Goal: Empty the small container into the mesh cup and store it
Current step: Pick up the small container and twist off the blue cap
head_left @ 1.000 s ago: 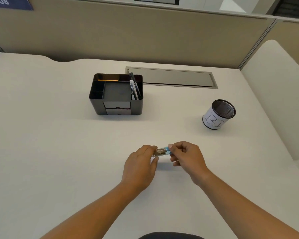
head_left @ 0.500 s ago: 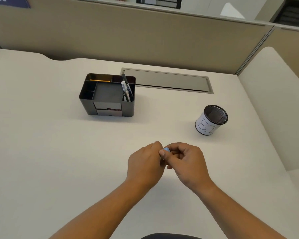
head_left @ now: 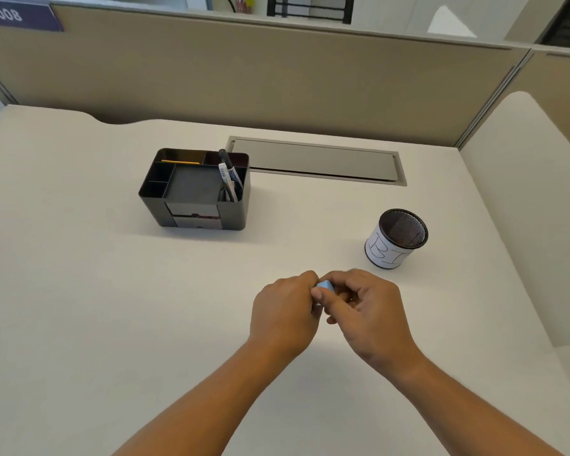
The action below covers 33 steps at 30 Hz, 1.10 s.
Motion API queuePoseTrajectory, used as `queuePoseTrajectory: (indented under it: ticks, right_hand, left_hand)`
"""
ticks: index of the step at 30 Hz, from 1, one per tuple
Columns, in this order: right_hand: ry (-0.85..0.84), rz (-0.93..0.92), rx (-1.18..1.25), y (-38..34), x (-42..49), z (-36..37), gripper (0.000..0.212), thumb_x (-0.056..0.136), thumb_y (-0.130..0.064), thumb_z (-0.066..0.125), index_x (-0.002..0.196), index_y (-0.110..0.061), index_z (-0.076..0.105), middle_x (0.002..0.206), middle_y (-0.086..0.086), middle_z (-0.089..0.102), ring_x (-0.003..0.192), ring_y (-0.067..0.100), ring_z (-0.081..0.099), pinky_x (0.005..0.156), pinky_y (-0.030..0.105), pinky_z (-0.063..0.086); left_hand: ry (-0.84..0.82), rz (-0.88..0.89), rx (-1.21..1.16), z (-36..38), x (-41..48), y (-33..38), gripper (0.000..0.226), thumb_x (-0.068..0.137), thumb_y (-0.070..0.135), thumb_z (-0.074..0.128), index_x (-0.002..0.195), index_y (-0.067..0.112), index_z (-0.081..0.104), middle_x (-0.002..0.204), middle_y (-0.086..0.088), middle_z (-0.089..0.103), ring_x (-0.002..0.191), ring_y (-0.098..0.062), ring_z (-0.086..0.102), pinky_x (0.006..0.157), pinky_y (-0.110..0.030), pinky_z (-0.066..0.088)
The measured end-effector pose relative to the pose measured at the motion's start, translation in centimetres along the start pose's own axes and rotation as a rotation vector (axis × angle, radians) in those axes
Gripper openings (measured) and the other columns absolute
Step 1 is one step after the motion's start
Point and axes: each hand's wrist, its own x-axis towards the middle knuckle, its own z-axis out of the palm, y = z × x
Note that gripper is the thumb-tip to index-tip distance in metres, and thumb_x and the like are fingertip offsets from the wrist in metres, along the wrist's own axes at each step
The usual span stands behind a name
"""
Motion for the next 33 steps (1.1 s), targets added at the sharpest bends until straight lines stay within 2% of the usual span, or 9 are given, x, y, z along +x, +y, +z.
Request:
queuePoseTrajectory:
  ticks: [2, 4, 9, 13, 17, 22, 26, 29, 33]
  right_hand:
    - [-0.014, -0.103, -0.089, -0.3, 0.1, -0.4, 0.017, 0.08, -0.028, 0.075, 0.096, -0.022, 0.075, 0.084, -0.008, 0.069, 0.077, 0.015, 0.067, 0.059, 0.024, 0.059]
    - [-0.021, -0.132, -0.097, -0.4, 0.5, -0.9, 0.021, 0.079, -0.026, 0.076, 0.1, -0.021, 0.075, 0.089, -0.009, 0.07, 0.083, 0.013, 0.067, 0.061, 0.016, 0.056]
    - [-0.043, -0.121, -0.064, 0.0, 1.3, -1.6, 0.024, 0.081, -0.018, 0.08, 0.104, -0.018, 0.075, 0.095, -0.007, 0.071, 0.088, 0.013, 0.068, 0.067, 0.02, 0.059]
    - [-0.022, -0.103, -0.042, 0.2, 1.7, -2.1, 0.025, 0.083, -0.015, 0.078, 0.106, -0.025, 0.073, 0.096, -0.01, 0.071, 0.089, 0.01, 0.069, 0.068, 0.018, 0.059]
    - [0.048, -0.015, 0.049, 0.6, 2.0, -2.8, 0.027, 0.084, -0.012, 0.076, 0.101, -0.032, 0.073, 0.098, -0.015, 0.071, 0.083, 0.006, 0.07, 0.066, 0.017, 0.058]
    - [0.1, 0.084, 0.112, 1.7, 2.7, -3.2, 0.023, 0.085, -0.012, 0.075, 0.101, -0.029, 0.074, 0.09, -0.016, 0.075, 0.077, 0.011, 0.07, 0.068, 0.023, 0.06]
    - [0.126, 0.114, 0.148, 2.4, 3.1, -3.6, 0.02, 0.087, -0.014, 0.073, 0.1, -0.029, 0.074, 0.086, -0.018, 0.076, 0.074, 0.013, 0.071, 0.069, 0.028, 0.063]
    - [0.142, 0.146, 0.232, 2.9, 3.5, -3.8, 0.019, 0.088, -0.01, 0.072, 0.1, -0.025, 0.074, 0.085, -0.012, 0.077, 0.072, 0.013, 0.071, 0.071, 0.031, 0.063]
    - [0.215, 0.226, 0.392, 4.1, 3.9, -3.8, 0.017, 0.09, -0.007, 0.069, 0.096, -0.022, 0.075, 0.078, -0.007, 0.078, 0.069, 0.01, 0.071, 0.063, 0.021, 0.06]
  left_hand:
    - [-0.038, -0.007, -0.09, -0.2, 0.4, 0.2, 0.009, 0.085, 0.022, 0.055, 0.078, 0.028, 0.058, 0.064, 0.008, 0.061, 0.056, -0.014, 0.054, 0.048, -0.025, 0.04]
    - [-0.056, 0.005, -0.126, -0.4, 0.9, 0.3, 0.01, 0.084, 0.023, 0.054, 0.086, 0.029, 0.063, 0.069, 0.007, 0.066, 0.06, -0.014, 0.058, 0.051, -0.027, 0.046]
    - [-0.092, 0.028, -0.188, -0.8, 1.9, 0.3, 0.013, 0.085, 0.027, 0.058, 0.096, 0.031, 0.064, 0.077, 0.007, 0.07, 0.066, -0.014, 0.062, 0.06, -0.037, 0.055]
    - [-0.14, 0.067, -0.312, -0.9, 2.5, 0.1, 0.018, 0.083, 0.033, 0.062, 0.097, 0.028, 0.05, 0.08, 0.006, 0.064, 0.069, -0.016, 0.06, 0.061, -0.041, 0.055]
    - [-0.203, 0.095, -0.42, -1.2, 3.0, 0.1, 0.025, 0.086, 0.032, 0.062, 0.099, 0.035, 0.04, 0.089, 0.015, 0.057, 0.081, -0.002, 0.055, 0.059, -0.015, 0.044]
    - [-0.186, 0.115, -0.412, -1.1, 3.5, -0.2, 0.024, 0.09, 0.024, 0.063, 0.105, 0.034, 0.047, 0.1, 0.016, 0.057, 0.092, 0.003, 0.054, 0.07, -0.009, 0.043]
    - [-0.074, 0.178, -0.357, -1.2, 4.1, -0.2, 0.025, 0.086, 0.02, 0.068, 0.108, 0.025, 0.057, 0.102, 0.008, 0.058, 0.09, -0.007, 0.056, 0.077, -0.012, 0.043]
    - [-0.04, 0.192, -0.327, -1.2, 4.5, -0.3, 0.026, 0.085, 0.022, 0.07, 0.109, 0.025, 0.063, 0.1, 0.007, 0.061, 0.089, -0.01, 0.057, 0.077, -0.022, 0.047]
    - [-0.005, 0.172, -0.32, -0.9, 5.0, -0.5, 0.029, 0.083, 0.029, 0.072, 0.111, 0.029, 0.064, 0.099, 0.011, 0.065, 0.09, -0.007, 0.058, 0.078, -0.023, 0.047]
